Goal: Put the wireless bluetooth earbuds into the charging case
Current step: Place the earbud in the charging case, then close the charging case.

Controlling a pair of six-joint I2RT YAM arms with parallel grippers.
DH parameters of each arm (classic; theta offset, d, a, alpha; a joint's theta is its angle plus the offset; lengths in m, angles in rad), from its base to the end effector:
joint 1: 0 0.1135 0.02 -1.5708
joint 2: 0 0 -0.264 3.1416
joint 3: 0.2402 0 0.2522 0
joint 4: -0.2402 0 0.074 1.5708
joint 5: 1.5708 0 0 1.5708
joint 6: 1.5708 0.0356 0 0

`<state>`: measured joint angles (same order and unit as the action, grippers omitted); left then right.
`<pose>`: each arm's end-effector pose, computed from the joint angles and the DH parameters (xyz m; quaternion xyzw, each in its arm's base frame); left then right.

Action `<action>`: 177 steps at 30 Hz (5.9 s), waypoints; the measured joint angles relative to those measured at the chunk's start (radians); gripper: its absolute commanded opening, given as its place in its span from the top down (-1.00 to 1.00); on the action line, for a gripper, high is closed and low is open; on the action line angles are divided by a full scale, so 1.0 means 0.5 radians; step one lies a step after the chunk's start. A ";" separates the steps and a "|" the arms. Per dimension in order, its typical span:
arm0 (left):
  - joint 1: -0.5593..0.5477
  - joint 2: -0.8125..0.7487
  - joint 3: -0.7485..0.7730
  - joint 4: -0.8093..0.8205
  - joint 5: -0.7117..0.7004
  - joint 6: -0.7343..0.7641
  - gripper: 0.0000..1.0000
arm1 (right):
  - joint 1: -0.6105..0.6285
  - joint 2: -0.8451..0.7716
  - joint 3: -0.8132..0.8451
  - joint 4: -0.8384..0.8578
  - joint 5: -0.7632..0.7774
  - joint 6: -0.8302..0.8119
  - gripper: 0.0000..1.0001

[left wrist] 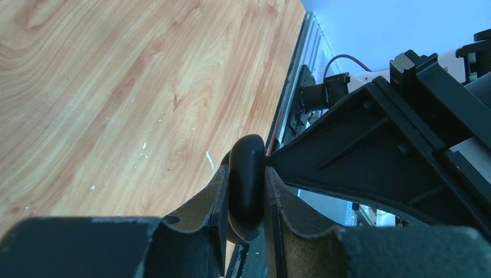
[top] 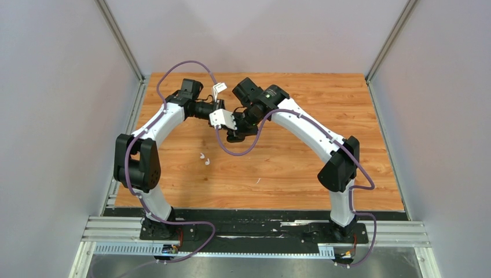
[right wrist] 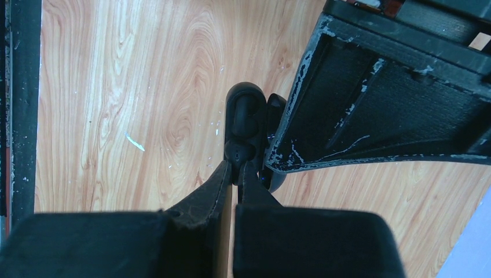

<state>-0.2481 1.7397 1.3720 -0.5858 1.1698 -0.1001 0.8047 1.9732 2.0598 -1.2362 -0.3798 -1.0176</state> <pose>0.3462 -0.1215 0.2700 0.2260 0.7798 -0.5620 0.1583 0.2720 0.3017 0.3397 -0.7830 0.5573 0.1617 0.2237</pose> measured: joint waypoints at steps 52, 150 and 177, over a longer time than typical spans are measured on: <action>-0.002 0.047 0.026 0.027 0.002 0.002 1.00 | -0.105 -0.078 -0.035 0.029 0.122 0.114 0.12; 0.002 -0.357 -0.039 0.415 0.105 -0.185 1.00 | -0.465 -0.486 -1.005 1.695 -0.817 2.251 -0.78; 0.002 -0.357 -0.052 0.451 0.057 -0.192 1.00 | -0.459 -0.524 -1.051 1.705 -0.656 2.281 -0.75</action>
<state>-0.2474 1.5612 1.3460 -0.3603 1.1984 -0.1963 0.5751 1.7111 1.5341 -0.3836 -0.7078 0.1230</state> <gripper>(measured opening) 0.298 0.838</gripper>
